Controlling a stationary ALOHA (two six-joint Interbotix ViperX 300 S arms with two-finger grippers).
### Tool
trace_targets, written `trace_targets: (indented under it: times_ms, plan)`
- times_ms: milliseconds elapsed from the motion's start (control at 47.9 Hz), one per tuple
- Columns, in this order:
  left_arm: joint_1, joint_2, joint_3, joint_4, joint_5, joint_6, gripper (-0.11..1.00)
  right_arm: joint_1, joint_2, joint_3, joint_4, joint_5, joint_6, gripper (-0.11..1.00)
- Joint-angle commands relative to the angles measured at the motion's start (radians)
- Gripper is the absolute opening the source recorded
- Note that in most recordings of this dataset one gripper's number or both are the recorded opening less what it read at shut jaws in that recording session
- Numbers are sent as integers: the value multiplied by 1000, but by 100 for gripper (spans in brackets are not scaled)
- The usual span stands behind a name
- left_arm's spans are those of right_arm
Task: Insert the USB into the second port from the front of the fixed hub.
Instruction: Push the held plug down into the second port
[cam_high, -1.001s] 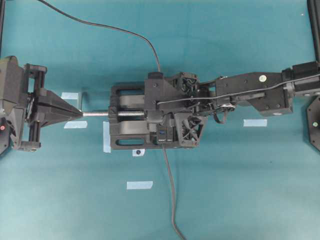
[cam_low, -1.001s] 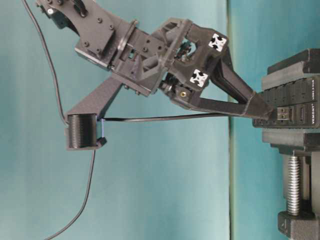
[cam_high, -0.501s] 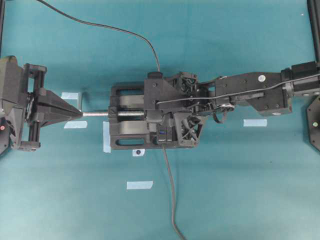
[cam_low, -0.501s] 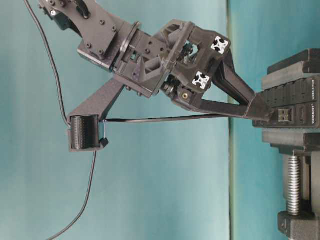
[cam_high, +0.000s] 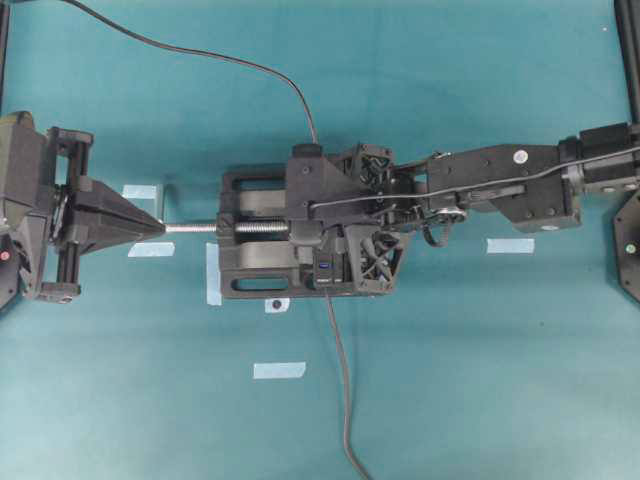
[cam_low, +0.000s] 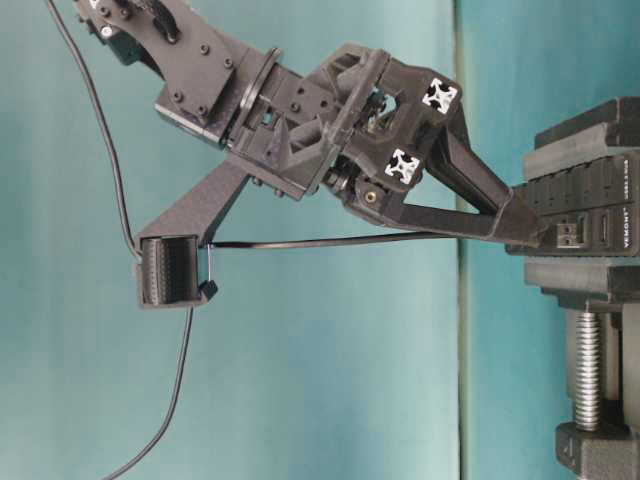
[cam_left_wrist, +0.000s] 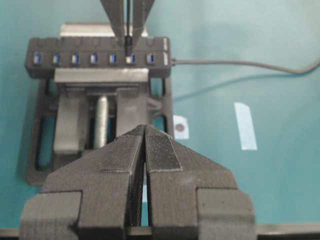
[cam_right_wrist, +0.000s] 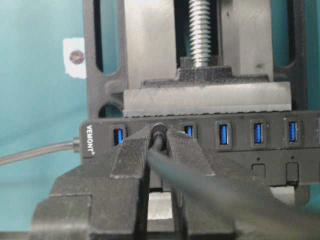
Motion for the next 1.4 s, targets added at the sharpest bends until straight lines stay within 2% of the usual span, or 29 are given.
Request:
trace_targets:
  times_ms: [0, 1377]
  plan:
    - [0, 0, -14, 0, -6, 0, 0, 5, -14, -25, 0, 14, 9, 9]
    - [-2, -2, -8, 2, -11, -2, 0, 11, 20, -41, 0, 44, 6, 9]
